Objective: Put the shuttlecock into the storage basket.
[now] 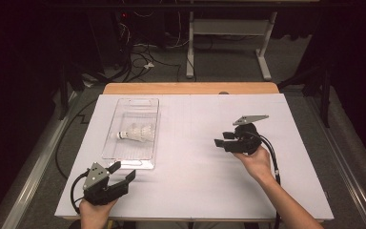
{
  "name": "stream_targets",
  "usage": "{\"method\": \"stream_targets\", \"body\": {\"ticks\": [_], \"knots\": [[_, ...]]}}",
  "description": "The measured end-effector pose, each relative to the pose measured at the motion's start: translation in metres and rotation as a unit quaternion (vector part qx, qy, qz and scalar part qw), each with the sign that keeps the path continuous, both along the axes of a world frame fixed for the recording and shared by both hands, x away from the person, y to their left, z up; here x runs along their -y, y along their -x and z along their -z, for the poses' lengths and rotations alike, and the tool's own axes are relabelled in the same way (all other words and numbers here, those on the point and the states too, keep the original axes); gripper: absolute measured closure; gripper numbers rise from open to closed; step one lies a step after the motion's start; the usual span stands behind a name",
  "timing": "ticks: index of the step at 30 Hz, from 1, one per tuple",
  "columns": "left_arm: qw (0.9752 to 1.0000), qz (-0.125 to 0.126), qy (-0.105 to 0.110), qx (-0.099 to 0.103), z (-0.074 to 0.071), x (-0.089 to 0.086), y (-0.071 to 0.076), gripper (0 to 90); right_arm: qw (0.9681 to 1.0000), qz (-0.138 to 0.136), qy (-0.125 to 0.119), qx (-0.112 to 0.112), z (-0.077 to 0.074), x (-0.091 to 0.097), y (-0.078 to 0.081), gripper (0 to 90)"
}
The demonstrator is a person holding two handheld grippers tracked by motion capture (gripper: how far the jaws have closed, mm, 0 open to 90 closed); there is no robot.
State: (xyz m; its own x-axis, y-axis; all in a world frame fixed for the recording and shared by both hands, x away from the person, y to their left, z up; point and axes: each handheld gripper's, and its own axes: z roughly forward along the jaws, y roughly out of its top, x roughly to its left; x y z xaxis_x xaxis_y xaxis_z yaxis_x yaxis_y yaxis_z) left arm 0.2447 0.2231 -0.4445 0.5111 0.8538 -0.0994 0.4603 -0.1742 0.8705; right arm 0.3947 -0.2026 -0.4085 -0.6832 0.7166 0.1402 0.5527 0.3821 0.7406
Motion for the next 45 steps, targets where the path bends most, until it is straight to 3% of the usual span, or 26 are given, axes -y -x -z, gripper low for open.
{"method": "stream_targets", "body": {"ticks": [45], "knots": [[1.0000, 0.001, 0.001, -0.002, 0.000, 0.001, -0.001, 36.7, 0.9990, 0.039, -0.019, 0.011, 0.000, 0.050, 0.018, 48.6]]}}
